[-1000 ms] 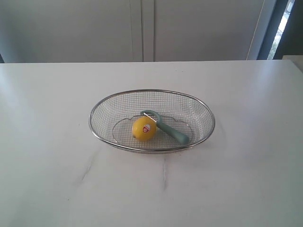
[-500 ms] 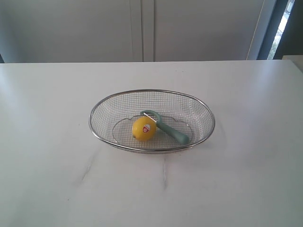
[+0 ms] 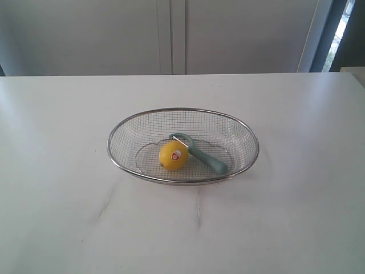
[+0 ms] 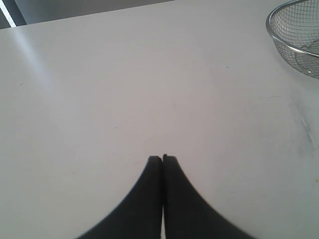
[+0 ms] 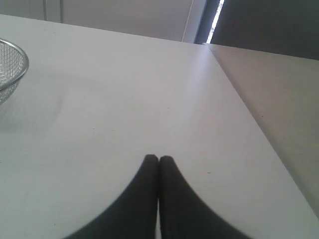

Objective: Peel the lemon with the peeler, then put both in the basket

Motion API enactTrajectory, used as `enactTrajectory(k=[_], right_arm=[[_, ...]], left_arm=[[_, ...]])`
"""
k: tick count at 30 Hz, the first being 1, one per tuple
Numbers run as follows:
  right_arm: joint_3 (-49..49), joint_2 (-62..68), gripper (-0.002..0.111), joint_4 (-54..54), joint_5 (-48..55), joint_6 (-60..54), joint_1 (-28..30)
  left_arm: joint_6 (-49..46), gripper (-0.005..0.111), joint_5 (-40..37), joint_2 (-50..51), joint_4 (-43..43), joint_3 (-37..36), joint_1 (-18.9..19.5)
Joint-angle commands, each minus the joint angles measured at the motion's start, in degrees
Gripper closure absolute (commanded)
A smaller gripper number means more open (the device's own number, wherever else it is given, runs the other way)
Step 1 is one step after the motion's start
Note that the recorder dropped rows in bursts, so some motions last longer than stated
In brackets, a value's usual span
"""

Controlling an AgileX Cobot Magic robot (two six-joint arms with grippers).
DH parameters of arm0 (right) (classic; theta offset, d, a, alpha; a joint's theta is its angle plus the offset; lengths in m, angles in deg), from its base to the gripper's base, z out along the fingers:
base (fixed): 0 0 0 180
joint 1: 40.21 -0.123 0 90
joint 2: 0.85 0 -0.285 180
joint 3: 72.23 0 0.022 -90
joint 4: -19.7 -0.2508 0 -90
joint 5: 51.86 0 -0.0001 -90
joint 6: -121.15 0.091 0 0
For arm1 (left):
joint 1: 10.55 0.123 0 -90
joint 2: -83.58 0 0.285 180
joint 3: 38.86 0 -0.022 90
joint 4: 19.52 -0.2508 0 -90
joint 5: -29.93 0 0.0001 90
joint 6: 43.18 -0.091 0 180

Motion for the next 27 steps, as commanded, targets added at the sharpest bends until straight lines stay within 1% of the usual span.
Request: enactTrajectory(k=[1, 21, 24, 27], right_arm=[[-0.1, -0.3, 0.108, 0.1, 0.0, 0.2, 0.6], [-0.1, -0.3, 0.108, -0.1, 0.0, 0.2, 0.6], [-0.1, -0.3, 0.108, -0.1, 0.0, 2.6, 0.6], [-0.1, -0.3, 0.108, -0.1, -0.1, 8.3, 0.6]], left_arm=[[0.1, 0.107, -0.1, -0.3, 0.3, -0.1, -0.4], [0.1, 0.107, -0.1, -0.3, 0.3, -0.1, -0.4], [0.1, 0.107, -0.1, -0.3, 0.3, -0.1, -0.4], [0.1, 0.107, -0.1, -0.3, 0.3, -0.1, -0.4]])
